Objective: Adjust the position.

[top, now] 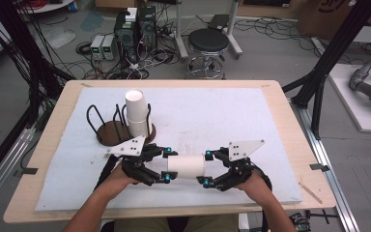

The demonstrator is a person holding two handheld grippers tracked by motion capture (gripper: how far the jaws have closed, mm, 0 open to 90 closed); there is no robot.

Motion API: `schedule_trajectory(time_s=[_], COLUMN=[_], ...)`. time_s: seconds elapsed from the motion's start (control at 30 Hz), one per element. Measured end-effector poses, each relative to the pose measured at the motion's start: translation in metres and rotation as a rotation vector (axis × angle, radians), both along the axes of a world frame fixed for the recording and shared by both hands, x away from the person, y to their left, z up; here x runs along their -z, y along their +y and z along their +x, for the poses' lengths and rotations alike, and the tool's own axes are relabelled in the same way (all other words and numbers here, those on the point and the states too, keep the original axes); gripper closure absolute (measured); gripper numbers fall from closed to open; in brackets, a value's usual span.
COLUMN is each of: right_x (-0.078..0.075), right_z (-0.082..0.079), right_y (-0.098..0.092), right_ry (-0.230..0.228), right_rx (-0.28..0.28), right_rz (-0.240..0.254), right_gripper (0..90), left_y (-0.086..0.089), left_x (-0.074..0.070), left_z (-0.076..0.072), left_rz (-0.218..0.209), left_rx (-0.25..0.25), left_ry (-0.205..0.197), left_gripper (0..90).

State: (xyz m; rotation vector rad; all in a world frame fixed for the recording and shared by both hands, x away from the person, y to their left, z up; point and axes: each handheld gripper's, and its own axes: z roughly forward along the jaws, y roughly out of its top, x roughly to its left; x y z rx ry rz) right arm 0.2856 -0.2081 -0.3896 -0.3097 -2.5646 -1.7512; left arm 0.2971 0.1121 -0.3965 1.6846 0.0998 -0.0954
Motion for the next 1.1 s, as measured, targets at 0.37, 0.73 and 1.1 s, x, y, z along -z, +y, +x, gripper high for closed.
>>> schedule_trajectory(time_s=[0.37,0.73,1.1], right_x=[-0.014,-0.038,-0.053], right_z=[0.000,0.006,0.008], right_y=[0.003,0.021,0.040], right_ry=[-0.044,-0.125,-0.168], right_rx=[-0.003,-0.010,-0.051], right_rz=[-0.071,-0.329,-0.439], right_gripper=[31.4,31.3,31.1], left_y=[-0.002,-0.001,-0.008], left_x=[-0.002,-0.023,-0.032], left_z=[-0.006,-0.008,-0.004], left_rz=[0.121,0.287,0.415], left_rx=[-0.098,-0.114,-0.111], left_ry=[0.028,-0.045,-0.062], left_gripper=[18.1,16.0,16.1])
